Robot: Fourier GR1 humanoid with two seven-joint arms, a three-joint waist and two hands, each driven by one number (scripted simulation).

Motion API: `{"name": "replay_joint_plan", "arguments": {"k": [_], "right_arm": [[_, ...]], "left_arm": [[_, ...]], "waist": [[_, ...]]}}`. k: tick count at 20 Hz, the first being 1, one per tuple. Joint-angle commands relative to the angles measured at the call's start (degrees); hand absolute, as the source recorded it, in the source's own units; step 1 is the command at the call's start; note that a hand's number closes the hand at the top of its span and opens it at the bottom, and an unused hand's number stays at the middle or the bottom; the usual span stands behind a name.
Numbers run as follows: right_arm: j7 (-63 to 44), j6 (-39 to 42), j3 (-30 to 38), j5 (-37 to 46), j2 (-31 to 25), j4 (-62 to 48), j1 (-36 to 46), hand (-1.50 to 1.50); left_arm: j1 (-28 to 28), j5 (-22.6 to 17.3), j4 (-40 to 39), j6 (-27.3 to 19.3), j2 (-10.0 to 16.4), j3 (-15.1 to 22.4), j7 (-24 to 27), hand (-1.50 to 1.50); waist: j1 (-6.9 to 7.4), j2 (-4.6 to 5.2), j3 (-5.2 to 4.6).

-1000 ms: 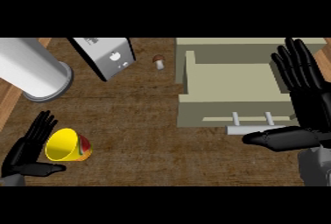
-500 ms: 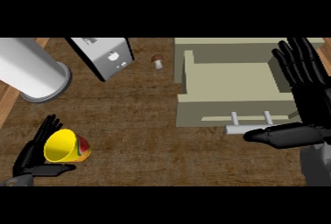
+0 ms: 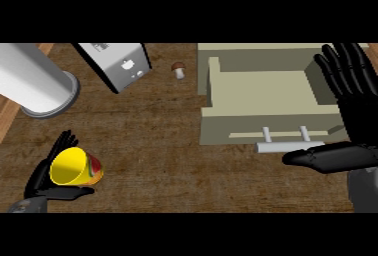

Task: Pick up the cup, place it into the drawer and close the drawer

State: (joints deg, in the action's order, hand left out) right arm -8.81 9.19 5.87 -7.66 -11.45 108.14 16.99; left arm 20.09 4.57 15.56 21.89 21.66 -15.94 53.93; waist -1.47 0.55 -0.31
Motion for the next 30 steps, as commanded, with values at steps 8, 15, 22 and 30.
{"name": "replay_joint_plan", "arguments": {"k": [8,15,22,30], "right_arm": [[-1.3,-0.1,-0.2,0.1,-0.1,-0.1,1.1,-1.50],[0.1,-0.4,-1.5,2.5,0.3,-0.8,0.4,-1.50],[1.3,2.6,4.0,-2.0,-3.2,-5.1,1.8,-1.50],[1.6,1.2,3.4,-0.8,-2.0,-3.7,1.0,-1.50]], "left_arm": [[0.5,1.1,-2.6,10.5,-0.8,1.8,8.7,-1.50],[2.9,0.0,2.3,7.7,-3.5,1.9,11.9,1.50],[5.7,-2.4,3.1,-12.0,-6.5,-3.2,13.5,1.50],[11.3,-7.9,5.4,-12.6,-13.8,-7.7,13.5,1.50]], "waist": [[0.00,0.06,-0.07],[0.38,-0.02,-0.06],[0.17,0.14,0.08],[0.34,-0.08,0.15]]}}
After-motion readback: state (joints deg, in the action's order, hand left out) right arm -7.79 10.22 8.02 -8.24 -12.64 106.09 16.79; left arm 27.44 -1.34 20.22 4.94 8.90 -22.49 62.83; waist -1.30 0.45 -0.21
